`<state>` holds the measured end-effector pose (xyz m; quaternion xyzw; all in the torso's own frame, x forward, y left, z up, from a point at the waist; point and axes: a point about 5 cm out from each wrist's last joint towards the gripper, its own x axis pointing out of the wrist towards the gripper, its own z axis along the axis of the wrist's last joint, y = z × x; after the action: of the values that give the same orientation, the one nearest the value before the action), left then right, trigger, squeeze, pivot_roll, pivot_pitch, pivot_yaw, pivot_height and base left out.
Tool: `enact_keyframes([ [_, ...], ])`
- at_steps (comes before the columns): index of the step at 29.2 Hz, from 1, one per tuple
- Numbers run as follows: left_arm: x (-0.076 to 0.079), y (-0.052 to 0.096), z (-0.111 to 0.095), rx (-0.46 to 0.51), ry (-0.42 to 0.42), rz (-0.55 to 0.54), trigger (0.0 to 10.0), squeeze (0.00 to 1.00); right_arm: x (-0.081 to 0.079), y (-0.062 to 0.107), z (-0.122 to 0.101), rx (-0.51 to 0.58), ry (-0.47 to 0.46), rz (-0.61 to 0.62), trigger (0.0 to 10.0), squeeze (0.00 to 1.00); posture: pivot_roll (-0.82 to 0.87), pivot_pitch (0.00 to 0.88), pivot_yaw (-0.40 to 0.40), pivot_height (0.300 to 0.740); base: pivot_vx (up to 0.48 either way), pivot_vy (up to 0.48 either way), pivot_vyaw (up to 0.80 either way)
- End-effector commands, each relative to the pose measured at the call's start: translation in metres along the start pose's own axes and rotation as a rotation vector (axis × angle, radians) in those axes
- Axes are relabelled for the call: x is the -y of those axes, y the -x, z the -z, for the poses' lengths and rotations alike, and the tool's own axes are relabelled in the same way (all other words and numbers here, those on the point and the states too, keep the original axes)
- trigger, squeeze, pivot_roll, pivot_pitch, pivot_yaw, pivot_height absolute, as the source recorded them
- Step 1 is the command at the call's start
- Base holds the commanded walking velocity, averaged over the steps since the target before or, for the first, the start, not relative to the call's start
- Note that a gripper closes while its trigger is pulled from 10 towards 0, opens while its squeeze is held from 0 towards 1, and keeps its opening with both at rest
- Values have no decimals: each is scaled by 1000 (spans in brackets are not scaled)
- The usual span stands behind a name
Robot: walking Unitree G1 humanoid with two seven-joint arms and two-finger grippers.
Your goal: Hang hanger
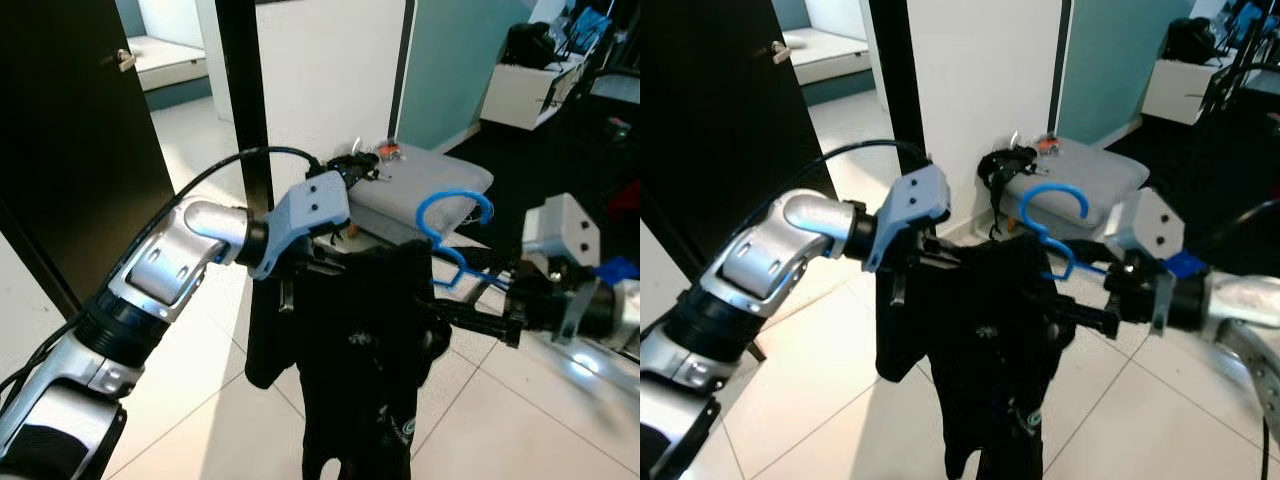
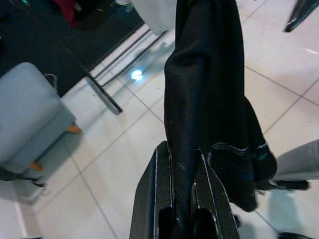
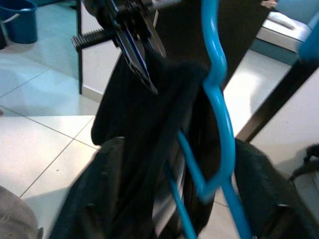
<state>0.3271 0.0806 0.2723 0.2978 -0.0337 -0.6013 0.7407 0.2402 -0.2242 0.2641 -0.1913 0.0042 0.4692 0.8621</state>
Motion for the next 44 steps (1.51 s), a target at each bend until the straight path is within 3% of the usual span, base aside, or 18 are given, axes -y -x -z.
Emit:
enact_keyframes([
  [1,-13,16,-4,14,-37,-73,0,0,6,12,2,-18,-10,44,10000,1000,93,0,39,740,0,0,0],
  [8,-25,38,3,-32,-102,-116,0,0,21,69,10,-101,-35,252,10000,1000,82,0,40,740,0,0,0],
  [12,-31,46,3,-36,-146,-134,0,0,19,94,13,-55,-104,337,10000,1000,77,0,40,740,0,0,0],
  [13,-31,46,3,-36,-146,-134,0,0,19,94,13,-55,-104,337,10000,1000,77,0,40,740,0,0,0],
  [15,-33,46,-4,16,-166,-143,0,0,-4,92,39,-22,-253,278,10000,1000,77,0,41,740,0,0,0],
  [16,-33,46,-4,16,-166,-143,0,0,-4,92,39,-22,-253,278,10000,1000,77,0,41,740,0,0,0],
  [18,-33,44,-12,68,-189,-140,0,0,-22,85,62,-18,-363,243,10000,1000,79,0,40,740,0,0,0],
  [20,-32,43,-17,106,-202,-135,0,0,-27,77,73,-20,-410,247,10000,1000,82,0,39,740,0,0,0],
  [21,-31,42,-22,137,-212,-131,0,0,-31,69,82,-6,-453,249,10000,114,88,0,40,740,0,0,0],
  [23,-31,41,-25,158,-220,-128,0,0,-34,64,87,5,-482,248,10000,114,91,0,39,740,0,0,0],
  [24,-31,40,-28,179,-225,-126,0,0,-34,58,90,24,-506,260,10000,0,95,0,38,740,0,0,0],
  [26,-31,39,-31,200,-234,-124,0,0,-30,54,92,62,-528,290,10000,0,96,0,38,740,0,0,0],
  [27,-31,39,-34,220,-241,-124,1686,0,-22,49,92,117,-551,336,10000,0,96,0,38,740,0,0,0],
  [28,-31,39,-36,233,-246,-125,1686,0,-17,46,92,154,-568,365,10000,0,96,0,38,740,0,0,0],
  [29,-31,39,-37,239,-248,-125,10000,0,-14,45,91,176,-578,381,10000,0,96,0,38,740,0,0,0],
  [33,-31,38,-38,242,-253,-122,10000,0,-9,42,90,209,-593,405,10000,0,96,0,36,740,0,0,0],
  [37,-28,35,-37,249,-265,-103,10000,0,0,30,78,361,-667,415,10000,0,94,0,34,740,0,0,0],
  [44,-25,30,-39,271,-262,-96,10000,0,-11,12,74,332,-685,315,10000,0,95,0,30,740,0,0,0],
])
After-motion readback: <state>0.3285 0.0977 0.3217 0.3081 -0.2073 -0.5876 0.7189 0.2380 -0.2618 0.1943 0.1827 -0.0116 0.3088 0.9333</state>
